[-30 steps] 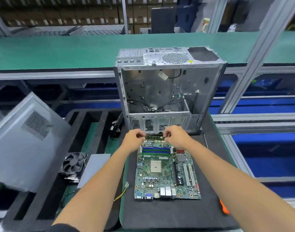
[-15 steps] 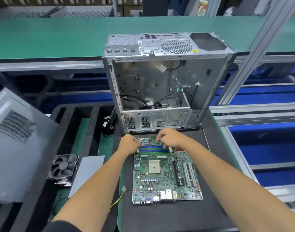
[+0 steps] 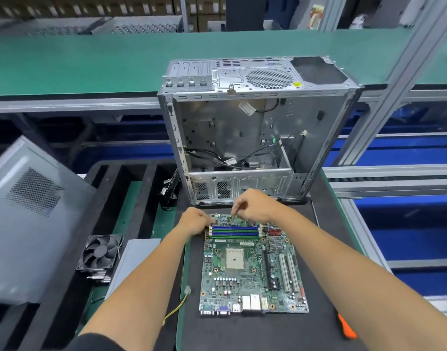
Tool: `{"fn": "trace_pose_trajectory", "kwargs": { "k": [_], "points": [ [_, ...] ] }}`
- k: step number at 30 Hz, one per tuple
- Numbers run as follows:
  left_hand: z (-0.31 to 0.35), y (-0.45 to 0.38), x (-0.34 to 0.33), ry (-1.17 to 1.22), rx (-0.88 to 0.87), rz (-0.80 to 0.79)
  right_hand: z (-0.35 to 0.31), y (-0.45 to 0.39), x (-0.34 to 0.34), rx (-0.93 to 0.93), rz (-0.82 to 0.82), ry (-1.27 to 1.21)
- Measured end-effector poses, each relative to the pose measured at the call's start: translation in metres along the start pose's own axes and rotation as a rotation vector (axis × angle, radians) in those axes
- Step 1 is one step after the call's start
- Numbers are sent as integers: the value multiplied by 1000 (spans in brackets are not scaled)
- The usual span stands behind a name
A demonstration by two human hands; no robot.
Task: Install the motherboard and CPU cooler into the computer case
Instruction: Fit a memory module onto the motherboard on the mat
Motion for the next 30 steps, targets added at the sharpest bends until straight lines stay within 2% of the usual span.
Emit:
{"fn": "trace_pose_trajectory", "kwargs": {
  "k": [3, 8, 13, 15, 22, 30],
  "points": [
    [8, -3, 5, -35, -114, 69, -4, -7, -4, 74, 79, 82],
    [18, -1, 7, -26, -209, -7, 0, -17, -20, 80, 58, 291],
    [21, -2, 9, 167, -94, -55, 8, -26, -32, 72, 11, 424],
    [22, -1, 9, 173, -123, -88, 12, -30, -35, 65, 1, 418],
    [23, -9, 0, -161, -444, -102, 21, -38, -42, 71, -40, 352],
    [18, -18, -5, -252, -432, -23, 45, -35, -34, -29, -80, 308]
  ]
}}
Point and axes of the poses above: each hand's wrist, its own y-axis away from the middle knuckle, its own x-axis out of the back of the hand, z = x × y, the point moved 5 cm from there along -y, towards the middle knuckle, and after that the axes turned 11 degrees about z, right-handed, at the moved point
